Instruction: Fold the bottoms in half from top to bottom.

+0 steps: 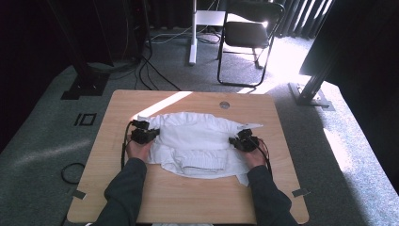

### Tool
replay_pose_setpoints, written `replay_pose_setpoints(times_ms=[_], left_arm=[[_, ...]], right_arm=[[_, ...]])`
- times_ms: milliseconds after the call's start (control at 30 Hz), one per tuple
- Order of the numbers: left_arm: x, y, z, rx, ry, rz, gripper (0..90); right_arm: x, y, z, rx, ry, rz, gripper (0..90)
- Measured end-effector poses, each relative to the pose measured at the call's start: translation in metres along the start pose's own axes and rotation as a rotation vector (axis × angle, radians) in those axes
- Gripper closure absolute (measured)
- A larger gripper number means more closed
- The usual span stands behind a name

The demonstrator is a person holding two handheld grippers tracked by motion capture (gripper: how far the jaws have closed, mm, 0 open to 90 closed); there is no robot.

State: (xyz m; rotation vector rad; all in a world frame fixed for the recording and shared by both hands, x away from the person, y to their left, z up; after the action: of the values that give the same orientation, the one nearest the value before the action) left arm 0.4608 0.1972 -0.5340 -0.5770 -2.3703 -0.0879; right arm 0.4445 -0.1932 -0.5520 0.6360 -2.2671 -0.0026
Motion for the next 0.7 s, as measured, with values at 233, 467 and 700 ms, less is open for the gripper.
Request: replay_pose_setpoints(times_ms=[233,467,700], left_arm=[[0.066,-0.006,-0.032,0.010,-0.260,0.084,84.7],[0.116,-0.008,-0.044,0.015,-0.396,0.172,84.7],[0.128,-0.023,-0.021,-0.044,-0.333,0.195,84.3]], right_arm=[[0.064,-0.005,-0.033,-0.017,-0.215,-0.054,84.6],[0.117,0.006,-0.054,0.013,-0.454,-0.043,85.4],[0.124,0.005,-0.024,0.015,-0.410,-0.100,84.6]])
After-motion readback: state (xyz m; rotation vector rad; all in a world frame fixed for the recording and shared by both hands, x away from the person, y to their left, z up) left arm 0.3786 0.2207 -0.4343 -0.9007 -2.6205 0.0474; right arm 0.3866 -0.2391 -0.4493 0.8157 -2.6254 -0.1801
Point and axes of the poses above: each handheld gripper's, and its own axes: x roughly backward along the jaws, z roughly out of its underside, y roughly to its left, the point moved 3 cm from there along -x, roughly forward along the jaws, and after that the axes turned 7 degrees about -x, right-handed, at the moved point
